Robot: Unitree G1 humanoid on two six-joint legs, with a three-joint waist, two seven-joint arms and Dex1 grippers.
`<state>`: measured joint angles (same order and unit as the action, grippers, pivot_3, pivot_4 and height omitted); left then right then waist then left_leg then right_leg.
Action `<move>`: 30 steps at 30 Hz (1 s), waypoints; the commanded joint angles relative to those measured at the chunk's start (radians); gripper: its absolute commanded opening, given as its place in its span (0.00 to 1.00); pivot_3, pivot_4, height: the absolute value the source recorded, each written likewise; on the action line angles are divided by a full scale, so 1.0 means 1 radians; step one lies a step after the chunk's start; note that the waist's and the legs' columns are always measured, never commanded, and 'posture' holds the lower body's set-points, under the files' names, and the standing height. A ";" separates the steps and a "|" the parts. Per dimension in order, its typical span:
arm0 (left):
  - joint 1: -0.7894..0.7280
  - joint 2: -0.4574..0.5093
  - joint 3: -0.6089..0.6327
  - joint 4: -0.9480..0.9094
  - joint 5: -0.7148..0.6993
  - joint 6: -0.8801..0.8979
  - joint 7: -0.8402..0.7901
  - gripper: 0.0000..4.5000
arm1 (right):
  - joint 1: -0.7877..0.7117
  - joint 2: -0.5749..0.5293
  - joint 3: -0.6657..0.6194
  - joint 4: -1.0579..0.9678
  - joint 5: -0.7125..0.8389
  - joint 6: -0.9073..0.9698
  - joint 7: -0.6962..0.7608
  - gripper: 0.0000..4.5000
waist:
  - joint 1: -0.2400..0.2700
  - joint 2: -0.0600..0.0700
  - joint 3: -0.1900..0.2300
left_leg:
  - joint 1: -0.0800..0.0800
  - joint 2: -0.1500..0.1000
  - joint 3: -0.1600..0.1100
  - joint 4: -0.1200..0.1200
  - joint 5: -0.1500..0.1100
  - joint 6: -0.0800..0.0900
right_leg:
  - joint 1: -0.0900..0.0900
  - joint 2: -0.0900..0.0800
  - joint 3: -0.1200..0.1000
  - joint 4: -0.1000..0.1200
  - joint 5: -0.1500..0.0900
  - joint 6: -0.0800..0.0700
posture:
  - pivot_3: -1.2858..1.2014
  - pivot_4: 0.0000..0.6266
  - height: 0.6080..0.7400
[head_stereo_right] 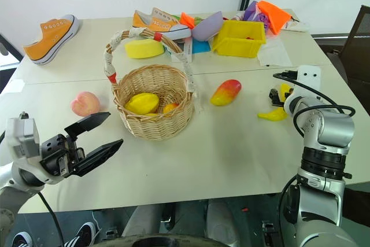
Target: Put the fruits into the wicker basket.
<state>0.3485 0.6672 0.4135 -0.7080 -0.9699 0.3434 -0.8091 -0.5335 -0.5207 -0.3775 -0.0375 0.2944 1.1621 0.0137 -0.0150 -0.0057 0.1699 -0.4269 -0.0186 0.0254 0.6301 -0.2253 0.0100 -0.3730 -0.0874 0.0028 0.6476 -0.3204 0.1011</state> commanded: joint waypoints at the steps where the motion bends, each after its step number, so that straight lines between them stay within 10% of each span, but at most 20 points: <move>1: -0.003 0.008 0.006 -0.028 0.024 -0.017 -0.018 1.00 | 0.003 -0.012 -0.006 -0.032 -0.024 0.005 -0.007 1.00 | 0.000 0.000 0.000 | 0.000 0.000 0.000 0.000 0.000 0.000 | 0.000 0.000 0.000 0.000 0.000 0.000 | 0.52 0.24 1.00; 10: -0.010 -0.004 -0.009 -0.034 0.049 -0.018 -0.022 1.00 | -0.006 0.053 -0.072 0.002 -0.030 0.023 -0.052 1.00 | -0.002 0.000 0.000 | 0.000 0.000 0.000 -0.001 0.000 0.000 | 0.000 0.000 0.000 0.000 0.000 0.000 | 0.52 0.24 1.00; 19: -0.022 -0.008 -0.010 -0.027 0.050 -0.016 -0.018 1.00 | 0.009 0.076 -0.084 0.000 -0.047 0.010 -0.062 0.22 | -0.001 0.000 0.000 | 0.000 0.000 0.000 -0.001 0.000 0.000 | -0.001 0.000 0.000 0.000 0.000 0.000 | 0.52 0.24 1.00; 30: -0.034 -0.028 -0.001 0.023 0.076 -0.033 -0.037 1.00 | 0.003 0.156 -0.163 -0.130 0.085 -0.575 0.107 0.22 | -0.006 0.002 0.001 | 0.000 0.000 0.000 -0.002 0.000 0.000 | -0.001 0.000 0.000 0.000 0.001 0.002 | 0.52 0.24 1.00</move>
<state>0.3165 0.6441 0.4033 -0.6780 -0.8998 0.3349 -0.8368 -0.5335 -0.3816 -0.5250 -0.0825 0.3182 0.6990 0.0585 -0.0205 -0.0039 0.1710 -0.4268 -0.0183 0.0256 0.6281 -0.2254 0.0099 -0.3738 -0.0865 0.0029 0.6476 -0.3189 0.1042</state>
